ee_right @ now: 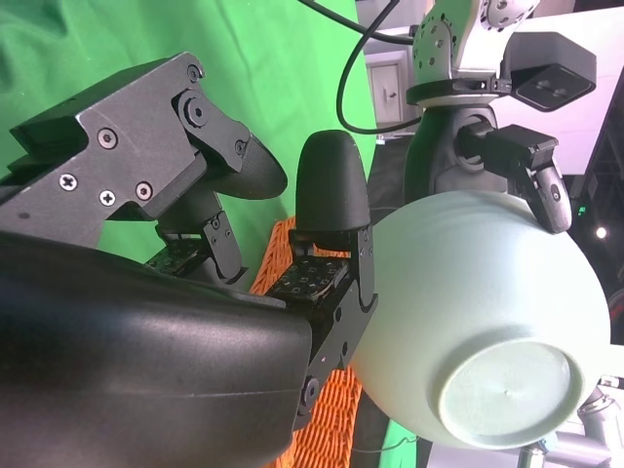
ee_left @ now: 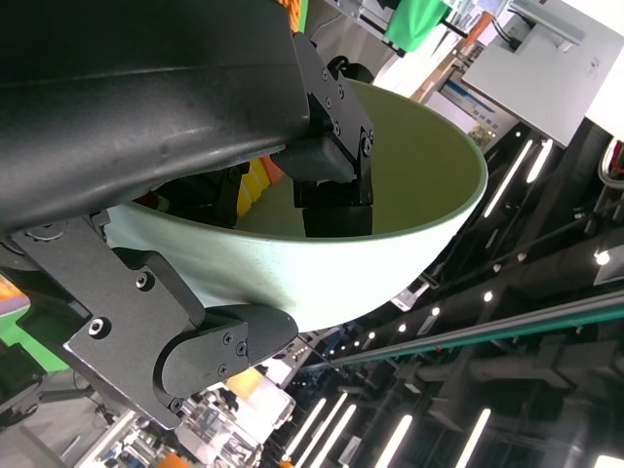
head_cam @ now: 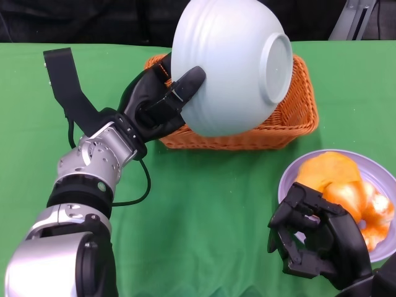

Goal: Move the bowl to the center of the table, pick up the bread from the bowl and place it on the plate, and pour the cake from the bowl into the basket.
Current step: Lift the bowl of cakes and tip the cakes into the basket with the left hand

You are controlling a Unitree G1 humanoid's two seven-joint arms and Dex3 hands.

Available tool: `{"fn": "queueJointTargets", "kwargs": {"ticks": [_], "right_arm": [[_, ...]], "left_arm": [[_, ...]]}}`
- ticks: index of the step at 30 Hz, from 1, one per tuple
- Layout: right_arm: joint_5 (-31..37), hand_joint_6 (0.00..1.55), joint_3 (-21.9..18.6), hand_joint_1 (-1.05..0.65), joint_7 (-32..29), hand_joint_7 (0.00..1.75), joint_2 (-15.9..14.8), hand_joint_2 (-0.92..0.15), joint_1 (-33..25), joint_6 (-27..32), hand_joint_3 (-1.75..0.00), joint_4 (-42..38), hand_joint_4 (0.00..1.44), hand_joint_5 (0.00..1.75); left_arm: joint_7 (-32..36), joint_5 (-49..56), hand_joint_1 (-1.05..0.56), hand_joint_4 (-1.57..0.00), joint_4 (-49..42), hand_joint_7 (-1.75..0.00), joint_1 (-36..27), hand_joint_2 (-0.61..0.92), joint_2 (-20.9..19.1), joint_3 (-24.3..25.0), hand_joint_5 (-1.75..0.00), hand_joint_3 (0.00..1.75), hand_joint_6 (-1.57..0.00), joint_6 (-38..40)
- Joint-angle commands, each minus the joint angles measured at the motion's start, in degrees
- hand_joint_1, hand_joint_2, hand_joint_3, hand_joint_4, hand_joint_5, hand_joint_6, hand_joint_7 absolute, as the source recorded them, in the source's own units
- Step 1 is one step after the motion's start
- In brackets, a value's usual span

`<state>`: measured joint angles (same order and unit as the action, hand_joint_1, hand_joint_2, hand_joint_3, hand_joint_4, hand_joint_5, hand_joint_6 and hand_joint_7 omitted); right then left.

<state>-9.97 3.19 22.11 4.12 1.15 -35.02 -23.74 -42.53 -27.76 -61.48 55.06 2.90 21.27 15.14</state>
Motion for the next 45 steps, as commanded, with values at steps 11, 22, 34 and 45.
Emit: {"fn": "queueJointTargets", "kwargs": {"ticks": [11,22,34,45], "right_arm": [[0.2,0.68,-0.3,-0.08,-0.1,1.47,-0.5,-0.53,0.7,-1.3,-1.17,-1.4,0.75,1.70],[0.1,0.66,-0.2,-0.09,-0.3,1.49,-1.0,-0.55,-0.1,0.9,-1.16,1.8,0.71,1.72],[-0.2,0.64,-0.2,-0.09,-0.3,1.53,-1.4,-0.53,-0.7,3.5,-1.17,4.6,0.72,1.74],[-0.2,0.66,-0.1,-0.08,0.2,1.51,-1.3,-0.53,-0.6,4.0,-1.17,4.7,0.71,1.74]], "left_arm": [[-0.7,-3.7,-0.13,-0.72,2.9,-1.57,3.2,0.71,0.0,2.0,-1.70,1.00,-0.78,3.0],[1.9,-6.6,-0.14,-0.70,6.5,-1.48,4.3,0.67,0.7,3.0,-1.67,1.04,-0.80,6.7],[3.8,-10.1,-0.15,-0.71,9.4,-1.50,5.7,0.63,1.1,4.7,-1.66,1.03,-0.80,10.5],[5.3,-12.9,-0.16,-0.67,11.1,-1.56,6.7,0.58,1.2,5.6,-1.71,1.03,-0.73,13.8]]}}
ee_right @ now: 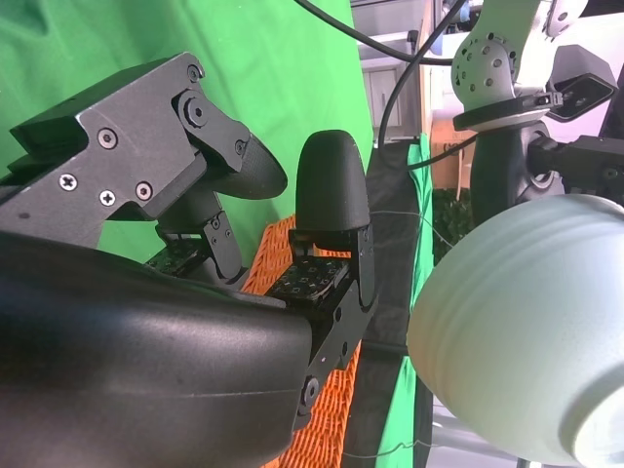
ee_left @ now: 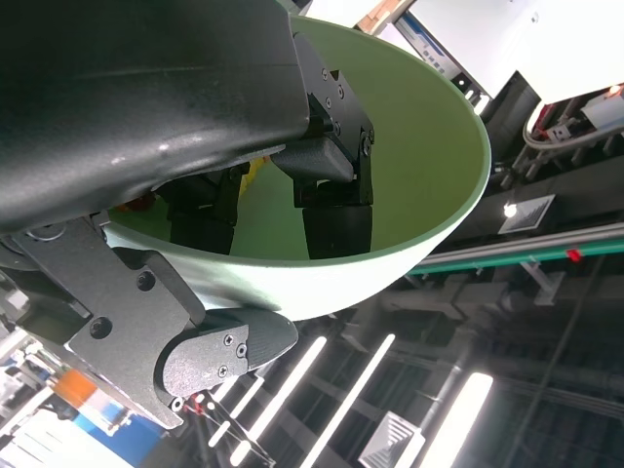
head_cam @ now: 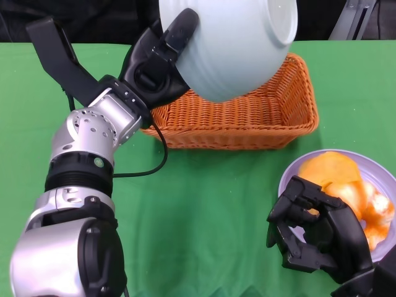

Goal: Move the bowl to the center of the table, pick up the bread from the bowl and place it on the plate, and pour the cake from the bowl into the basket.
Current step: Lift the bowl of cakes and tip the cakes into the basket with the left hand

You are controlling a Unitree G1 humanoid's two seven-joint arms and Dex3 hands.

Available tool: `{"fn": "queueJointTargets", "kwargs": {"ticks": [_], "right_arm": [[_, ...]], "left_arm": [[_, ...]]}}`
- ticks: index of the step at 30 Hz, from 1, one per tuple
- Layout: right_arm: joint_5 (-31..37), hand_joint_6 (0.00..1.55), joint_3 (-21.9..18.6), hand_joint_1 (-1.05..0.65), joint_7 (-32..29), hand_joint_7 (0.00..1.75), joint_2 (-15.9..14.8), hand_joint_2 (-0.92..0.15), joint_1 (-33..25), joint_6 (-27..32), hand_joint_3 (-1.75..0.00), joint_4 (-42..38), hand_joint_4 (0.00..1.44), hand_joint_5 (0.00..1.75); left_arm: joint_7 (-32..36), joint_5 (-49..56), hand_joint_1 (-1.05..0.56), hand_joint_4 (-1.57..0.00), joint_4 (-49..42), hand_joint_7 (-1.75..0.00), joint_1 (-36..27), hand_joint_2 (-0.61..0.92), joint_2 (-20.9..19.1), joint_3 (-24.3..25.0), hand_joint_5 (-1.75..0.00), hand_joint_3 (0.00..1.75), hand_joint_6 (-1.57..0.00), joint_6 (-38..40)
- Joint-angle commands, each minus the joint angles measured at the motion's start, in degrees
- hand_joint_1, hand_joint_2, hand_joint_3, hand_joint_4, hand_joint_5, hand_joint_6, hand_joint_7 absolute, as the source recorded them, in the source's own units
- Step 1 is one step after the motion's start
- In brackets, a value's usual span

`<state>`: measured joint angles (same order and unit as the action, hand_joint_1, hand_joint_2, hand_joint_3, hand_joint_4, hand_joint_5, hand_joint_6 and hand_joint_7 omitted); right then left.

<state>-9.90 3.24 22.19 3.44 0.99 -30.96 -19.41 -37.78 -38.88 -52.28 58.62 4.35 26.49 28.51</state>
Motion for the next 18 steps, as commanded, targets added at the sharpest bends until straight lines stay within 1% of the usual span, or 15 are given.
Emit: {"fn": "queueJointTargets", "kwargs": {"ticks": [1,13,18], "right_arm": [[-0.2,0.66,-0.2,-0.08,0.1,1.51,-0.7,-0.53,-0.5,0.1,-1.17,0.5,0.71,1.74],[-0.3,0.66,-0.2,-0.09,0.0,1.51,-0.6,-0.55,-0.8,0.2,-1.15,0.6,0.72,1.75],[-0.1,0.66,-0.2,-0.08,-0.1,1.51,-0.6,-0.56,-0.9,0.2,-1.14,0.6,0.71,1.74]], "left_arm": [[0.7,-1.9,-0.16,-0.68,2.2,-1.56,3.1,0.59,-0.2,0.4,-1.70,1.02,-0.73,0.8],[1.3,-3.4,-0.17,-0.67,2.3,-1.56,3.2,0.65,-0.1,1.1,-1.70,0.92,-0.71,2.5],[0.8,-3.6,-0.19,-0.66,1.8,-1.56,3.4,0.71,-0.1,1.3,-1.72,0.83,-0.72,2.4]]}}
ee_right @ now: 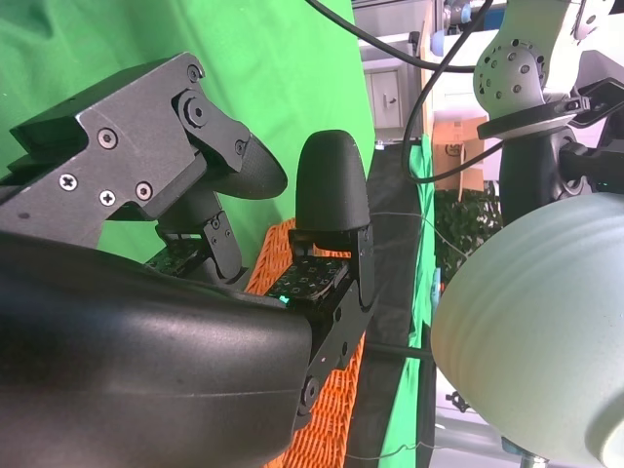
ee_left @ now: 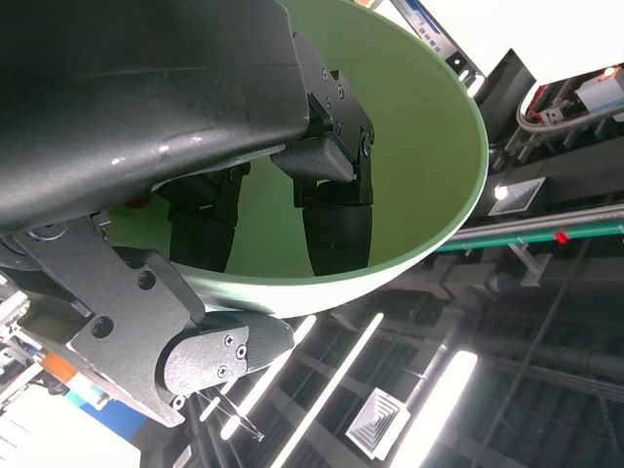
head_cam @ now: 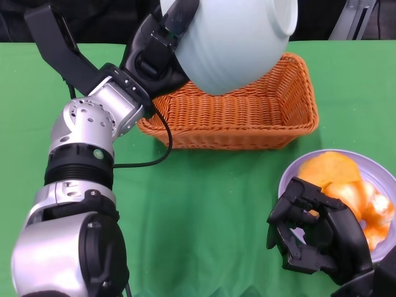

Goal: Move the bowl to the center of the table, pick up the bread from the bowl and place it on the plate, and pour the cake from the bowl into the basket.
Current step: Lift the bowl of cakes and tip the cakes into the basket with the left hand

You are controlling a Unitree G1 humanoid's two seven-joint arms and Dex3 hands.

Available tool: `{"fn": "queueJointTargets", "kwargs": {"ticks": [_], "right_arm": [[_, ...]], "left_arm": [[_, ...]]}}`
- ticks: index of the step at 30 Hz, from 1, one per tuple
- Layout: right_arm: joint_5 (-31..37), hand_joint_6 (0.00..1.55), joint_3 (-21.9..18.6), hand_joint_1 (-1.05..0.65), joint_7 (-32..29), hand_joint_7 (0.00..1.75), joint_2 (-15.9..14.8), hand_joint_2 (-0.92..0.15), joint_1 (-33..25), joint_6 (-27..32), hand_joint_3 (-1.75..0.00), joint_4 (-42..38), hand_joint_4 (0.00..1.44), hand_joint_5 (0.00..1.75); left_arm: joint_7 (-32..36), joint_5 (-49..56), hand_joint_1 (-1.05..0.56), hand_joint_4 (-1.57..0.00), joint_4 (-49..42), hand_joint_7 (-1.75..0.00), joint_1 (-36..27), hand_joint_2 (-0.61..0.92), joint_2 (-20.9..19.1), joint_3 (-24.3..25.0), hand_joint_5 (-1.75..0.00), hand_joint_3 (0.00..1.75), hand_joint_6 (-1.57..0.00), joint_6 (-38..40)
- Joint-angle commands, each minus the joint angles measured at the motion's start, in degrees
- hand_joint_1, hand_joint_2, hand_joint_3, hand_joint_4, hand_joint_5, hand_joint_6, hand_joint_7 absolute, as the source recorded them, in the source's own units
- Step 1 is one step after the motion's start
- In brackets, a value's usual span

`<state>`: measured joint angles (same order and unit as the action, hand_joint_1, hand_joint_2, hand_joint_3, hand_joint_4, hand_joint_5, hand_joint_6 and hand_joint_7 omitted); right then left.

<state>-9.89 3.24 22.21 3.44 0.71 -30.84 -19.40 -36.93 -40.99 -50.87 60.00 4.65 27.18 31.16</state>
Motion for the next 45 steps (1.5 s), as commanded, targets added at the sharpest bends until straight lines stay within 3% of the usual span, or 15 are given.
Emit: {"fn": "queueJointTargets", "kwargs": {"ticks": [1,10,32,45], "right_arm": [[-0.1,0.66,-0.2,-0.08,-0.1,1.51,-0.5,-0.56,-0.6,0.0,-1.14,0.5,0.71,1.74],[0.2,0.66,-0.1,-0.08,-0.3,1.51,-0.5,-0.55,-0.4,-0.1,-1.15,0.1,0.72,1.74],[-0.4,0.66,0.2,-0.06,0.5,1.51,-1.2,-0.55,-2.0,2.3,-1.17,4.2,0.74,1.74],[-0.4,0.67,0.3,-0.10,0.3,1.49,-1.1,-0.55,-2.8,3.3,-1.14,6.0,0.73,1.73]], "left_arm": [[0.0,-1.5,-0.19,-0.66,0.4,-1.56,2.0,0.71,-0.4,0.7,-1.72,0.81,-0.72,-0.3],[0.5,-1.8,-0.19,-0.67,-0.5,-1.58,2.6,0.72,-0.2,1.9,-1.73,0.79,-0.71,-0.2],[2.4,-2.2,-0.18,-0.68,1.3,-1.63,2.2,0.65,0.5,2.1,-1.72,0.93,-0.67,1.0],[3.9,-2.9,-0.20,-0.69,2.2,-1.57,1.8,0.66,0.6,1.7,-1.71,0.90,-0.73,1.4]]}}
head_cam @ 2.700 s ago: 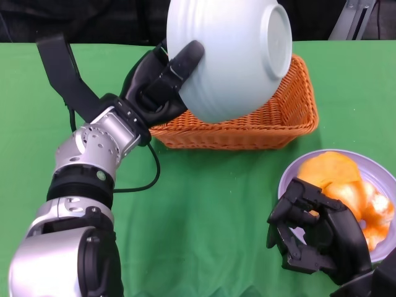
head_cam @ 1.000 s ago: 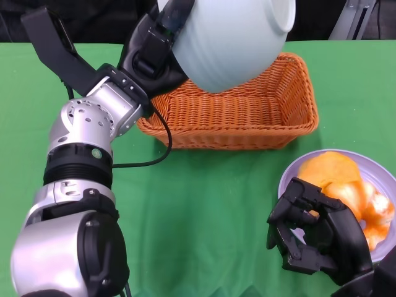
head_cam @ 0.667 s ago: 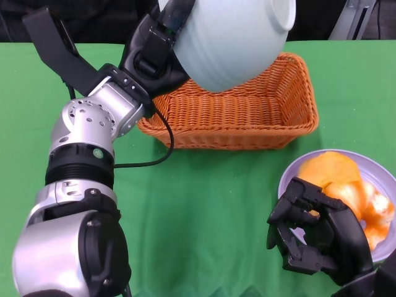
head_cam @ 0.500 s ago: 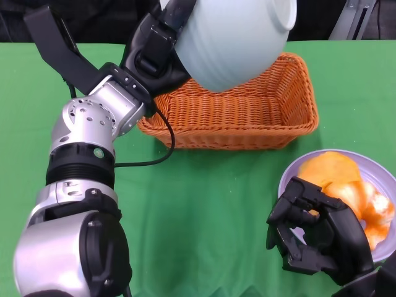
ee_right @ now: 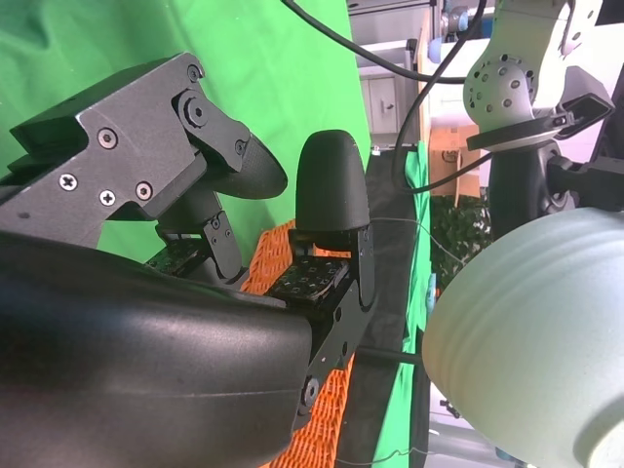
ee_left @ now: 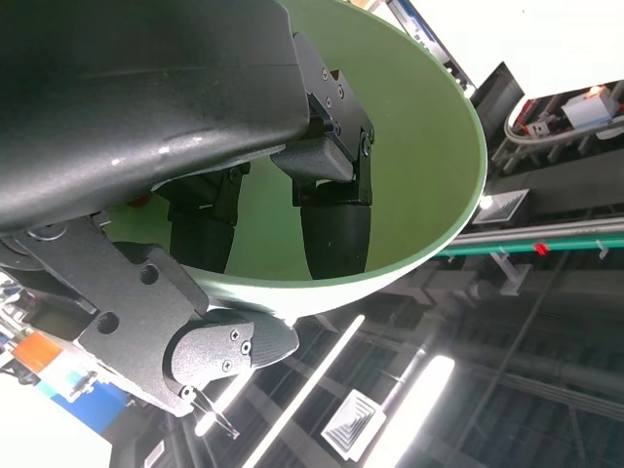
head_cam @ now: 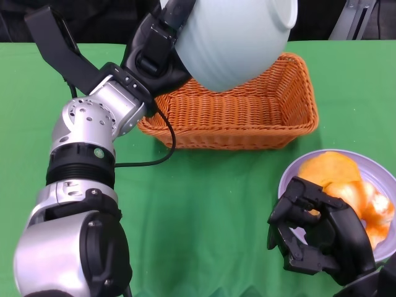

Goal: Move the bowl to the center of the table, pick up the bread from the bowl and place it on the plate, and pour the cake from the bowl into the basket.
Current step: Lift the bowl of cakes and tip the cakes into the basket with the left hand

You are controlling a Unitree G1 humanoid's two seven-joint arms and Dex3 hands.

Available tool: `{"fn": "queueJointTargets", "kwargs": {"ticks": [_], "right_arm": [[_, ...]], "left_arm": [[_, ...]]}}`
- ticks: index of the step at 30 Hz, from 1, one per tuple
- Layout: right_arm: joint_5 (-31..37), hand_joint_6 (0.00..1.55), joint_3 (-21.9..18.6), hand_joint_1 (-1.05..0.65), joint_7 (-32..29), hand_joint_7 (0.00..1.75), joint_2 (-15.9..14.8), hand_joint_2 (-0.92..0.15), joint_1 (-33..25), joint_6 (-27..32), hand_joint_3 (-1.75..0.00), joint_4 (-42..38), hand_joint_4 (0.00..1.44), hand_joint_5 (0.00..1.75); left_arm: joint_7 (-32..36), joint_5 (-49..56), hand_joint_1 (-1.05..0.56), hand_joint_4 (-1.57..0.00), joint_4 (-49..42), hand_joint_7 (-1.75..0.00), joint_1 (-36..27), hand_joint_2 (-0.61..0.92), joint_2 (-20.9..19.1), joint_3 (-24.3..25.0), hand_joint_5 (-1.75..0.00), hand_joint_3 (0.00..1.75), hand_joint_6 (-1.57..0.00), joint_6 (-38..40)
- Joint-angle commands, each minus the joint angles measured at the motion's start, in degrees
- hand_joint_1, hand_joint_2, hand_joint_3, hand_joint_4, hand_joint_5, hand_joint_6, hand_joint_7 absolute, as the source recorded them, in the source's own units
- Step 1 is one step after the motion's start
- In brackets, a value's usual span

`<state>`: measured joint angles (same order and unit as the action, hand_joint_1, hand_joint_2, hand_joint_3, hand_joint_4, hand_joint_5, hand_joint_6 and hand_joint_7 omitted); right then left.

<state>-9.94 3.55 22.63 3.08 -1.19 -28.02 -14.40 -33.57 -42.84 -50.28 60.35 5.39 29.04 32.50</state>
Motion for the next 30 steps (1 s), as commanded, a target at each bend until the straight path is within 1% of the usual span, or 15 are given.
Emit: {"fn": "queueJointTargets", "kwargs": {"ticks": [1,5,8,9,13,15,25,30], "right_arm": [[-0.3,0.67,0.0,-0.10,-0.1,1.49,-0.7,-0.55,-1.0,0.5,-1.14,1.0,0.73,1.73],[-0.4,0.67,0.1,-0.10,-0.1,1.49,-0.7,-0.55,-1.6,0.7,-1.13,2.1,0.73,1.73],[-0.5,0.66,0.4,-0.12,0.1,1.49,-0.9,-0.55,-2.6,0.8,-1.13,4.1,0.72,1.74],[-0.5,0.66,0.4,-0.12,0.1,1.49,-1.1,-0.55,-2.9,1.2,-1.13,4.7,0.72,1.74],[-1.3,0.66,0.5,-0.12,0.4,1.49,-1.2,-0.55,-3.6,2.6,-1.12,6.2,0.72,1.74],[-1.1,0.66,0.5,-0.13,0.3,1.49,-1.3,-0.55,-3.8,2.9,-1.12,6.6,0.72,1.74],[-0.9,0.66,0.6,-0.14,-0.4,1.49,-1.7,-0.53,-4.5,4.3,-1.14,8.1,0.73,1.74],[-1.2,0.66,0.6,-0.13,0.1,1.49,-2.2,-0.54,-4.8,4.7,-1.14,8.4,0.72,1.74]], "left_arm": [[0.6,-1.1,-0.20,-0.69,1.7,-1.56,1.4,0.66,-0.1,-0.2,-1.71,0.90,-0.73,0.1],[1.2,-1.5,-0.20,-0.69,2.6,-1.56,1.3,0.67,0.1,-0.2,-1.70,0.89,-0.73,0.6],[2.4,-2.0,-0.21,-0.70,4.8,-1.51,0.9,0.70,0.6,-0.4,-1.67,0.83,-0.75,1.3],[3.0,-2.1,-0.21,-0.70,5.5,-1.52,0.8,0.70,0.8,-0.5,-1.66,0.84,-0.75,1.6],[4.4,-2.3,-0.20,-0.70,7.4,-1.58,0.1,0.64,1.4,-0.7,-1.69,0.95,-0.72,2.2],[4.7,-2.3,-0.20,-0.70,7.9,-1.58,-0.1,0.63,1.5,-0.8,-1.69,0.97,-0.72,2.3],[5.1,-2.4,-0.20,-0.71,8.0,-1.59,-0.6,0.63,1.9,-0.8,-1.68,0.95,-0.72,2.3],[5.7,-3.4,-0.20,-0.70,6.7,-1.58,-0.7,0.63,2.0,0.2,-1.70,0.92,-0.72,3.1]]}}
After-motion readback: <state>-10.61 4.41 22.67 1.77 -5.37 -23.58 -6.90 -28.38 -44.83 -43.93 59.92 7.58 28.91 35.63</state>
